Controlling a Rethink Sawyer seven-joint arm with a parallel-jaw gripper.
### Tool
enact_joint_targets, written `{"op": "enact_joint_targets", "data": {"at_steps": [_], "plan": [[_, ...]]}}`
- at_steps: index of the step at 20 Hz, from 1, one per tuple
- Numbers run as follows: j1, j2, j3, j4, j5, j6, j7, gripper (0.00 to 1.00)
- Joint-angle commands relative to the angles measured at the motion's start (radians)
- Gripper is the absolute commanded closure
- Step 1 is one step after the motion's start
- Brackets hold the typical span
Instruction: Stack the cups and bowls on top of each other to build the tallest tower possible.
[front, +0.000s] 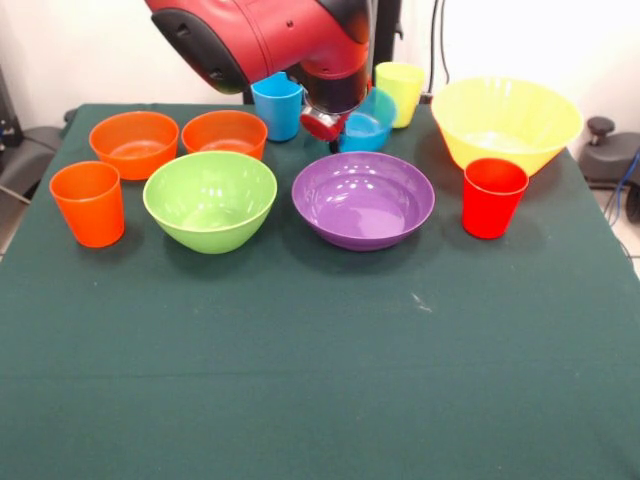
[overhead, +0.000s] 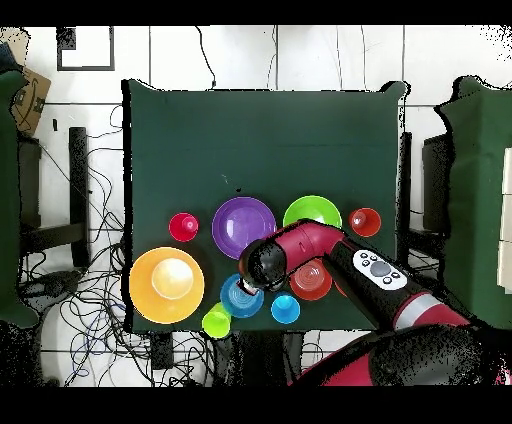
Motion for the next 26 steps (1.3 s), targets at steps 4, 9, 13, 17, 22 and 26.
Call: {"op": "enact_joint_targets", "data": {"at_steps": [4, 9, 13, 17, 22, 26], "plan": [[0.045, 0.0, -0.042, -0.027, -0.098, -0.052, -0.086, 1.0], [0.038, -0.042, -0.035, -0.014, -0.089, -0.032, -0.099, 1.0], [0.018, -0.078, -0.018, 0.003, -0.072, -0.018, -0.127, 1.0], [0.009, -0.118, -0.003, 0.024, -0.052, -0.006, -0.136, 1.0], [-0.001, -0.188, 0.026, 0.061, -0.018, 0.006, -0.146, 1.0], [-0.01, -0.252, 0.048, 0.093, 0.019, 0.025, -0.148, 1.0]]}}
